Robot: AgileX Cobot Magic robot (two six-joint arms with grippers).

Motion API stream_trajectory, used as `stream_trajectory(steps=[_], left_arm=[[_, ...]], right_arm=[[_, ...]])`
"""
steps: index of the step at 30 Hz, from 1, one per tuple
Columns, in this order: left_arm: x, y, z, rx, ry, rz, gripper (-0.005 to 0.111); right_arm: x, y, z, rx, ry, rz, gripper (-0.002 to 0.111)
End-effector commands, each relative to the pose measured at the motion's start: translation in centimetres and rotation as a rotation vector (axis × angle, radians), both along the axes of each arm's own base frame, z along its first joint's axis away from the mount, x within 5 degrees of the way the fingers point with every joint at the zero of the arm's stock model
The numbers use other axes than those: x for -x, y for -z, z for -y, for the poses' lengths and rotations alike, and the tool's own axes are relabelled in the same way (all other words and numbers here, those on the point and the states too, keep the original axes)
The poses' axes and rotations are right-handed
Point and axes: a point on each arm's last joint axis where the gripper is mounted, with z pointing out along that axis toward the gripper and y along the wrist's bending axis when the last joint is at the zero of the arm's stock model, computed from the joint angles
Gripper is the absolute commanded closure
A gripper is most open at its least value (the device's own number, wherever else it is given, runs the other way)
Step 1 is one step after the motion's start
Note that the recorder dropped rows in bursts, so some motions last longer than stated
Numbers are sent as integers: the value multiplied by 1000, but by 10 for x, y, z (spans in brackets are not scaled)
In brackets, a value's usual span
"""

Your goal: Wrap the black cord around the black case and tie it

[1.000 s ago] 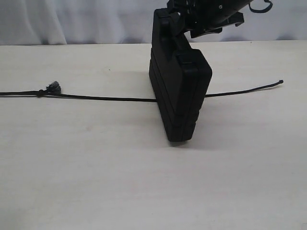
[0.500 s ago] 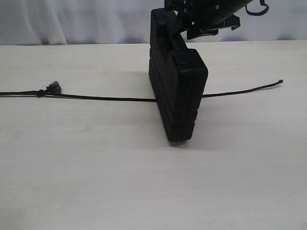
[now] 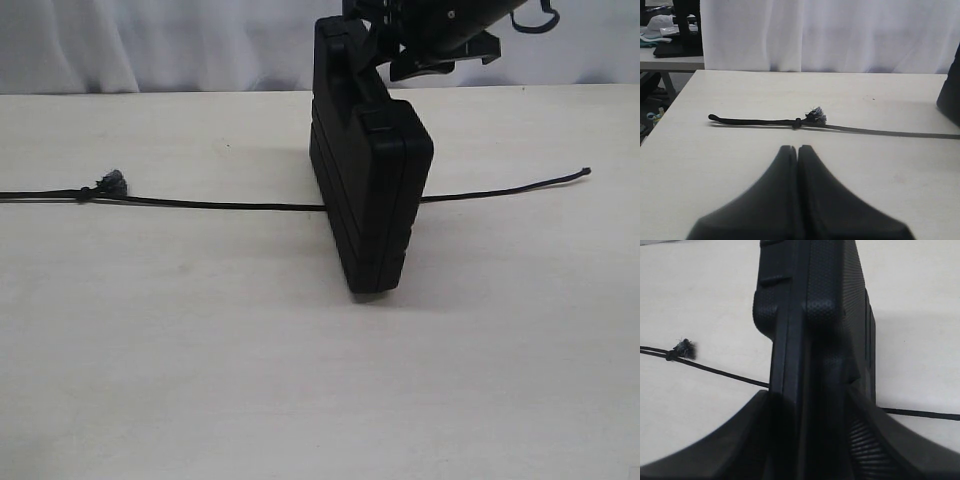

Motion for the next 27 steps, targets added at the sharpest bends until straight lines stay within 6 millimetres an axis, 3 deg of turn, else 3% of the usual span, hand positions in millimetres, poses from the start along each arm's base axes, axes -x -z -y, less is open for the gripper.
stream_trajectory(steps=[1,17,27], left_arm=[[0,0,0,5,1,6,107],[0,0,0,5,1,6,107],[0,0,0,5,1,6,107]], right_arm=[[-5,31,9,111,-13,-64,65],[-6,28,7,87,-6,-52,65],[-3,5,5,21,2,38,65]])
